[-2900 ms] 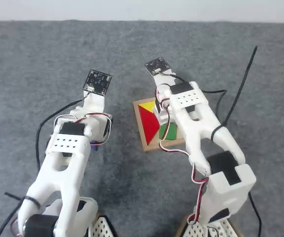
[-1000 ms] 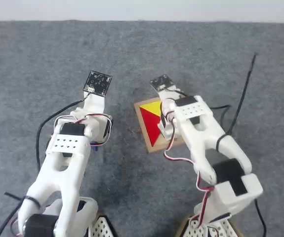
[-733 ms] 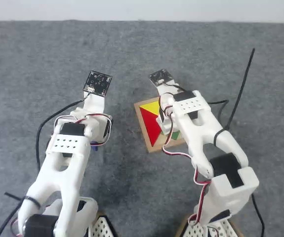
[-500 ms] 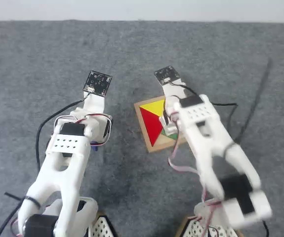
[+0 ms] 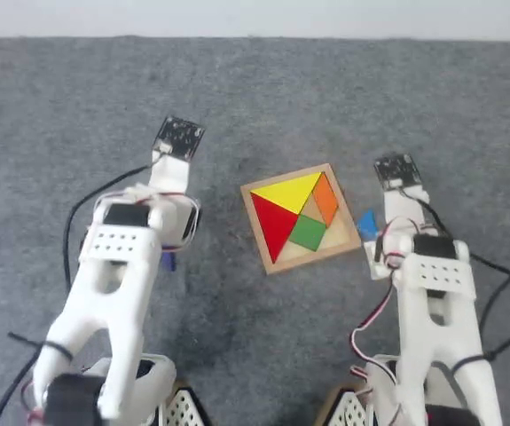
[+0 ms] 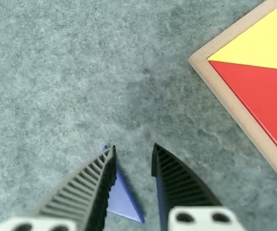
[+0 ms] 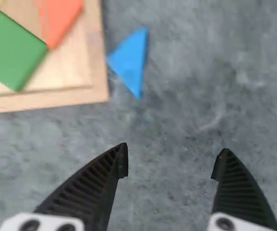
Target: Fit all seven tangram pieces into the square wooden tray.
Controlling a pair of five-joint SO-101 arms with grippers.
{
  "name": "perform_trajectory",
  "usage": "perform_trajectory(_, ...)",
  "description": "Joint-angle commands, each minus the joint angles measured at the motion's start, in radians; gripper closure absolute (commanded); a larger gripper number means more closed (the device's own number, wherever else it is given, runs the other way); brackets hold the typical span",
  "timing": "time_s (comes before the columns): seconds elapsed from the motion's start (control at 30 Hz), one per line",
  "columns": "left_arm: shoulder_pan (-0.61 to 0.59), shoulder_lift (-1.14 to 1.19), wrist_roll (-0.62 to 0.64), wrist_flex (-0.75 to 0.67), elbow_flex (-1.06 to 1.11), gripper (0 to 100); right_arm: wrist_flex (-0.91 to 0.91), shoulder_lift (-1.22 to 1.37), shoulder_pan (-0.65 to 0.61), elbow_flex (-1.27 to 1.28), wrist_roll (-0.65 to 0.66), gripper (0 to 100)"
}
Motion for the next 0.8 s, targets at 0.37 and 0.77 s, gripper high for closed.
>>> perform_trajectory(0.37,-0.035,0.594,0.032,0.411,-0.819,88,-0.142,-0.041,0.085,0.086,0.028,70.6)
perform_trajectory(0.77,-0.078,0.514,-0.012,0.440,-0.722,86,0.174,0.234,0.025,-0.400,-0.014,70.6)
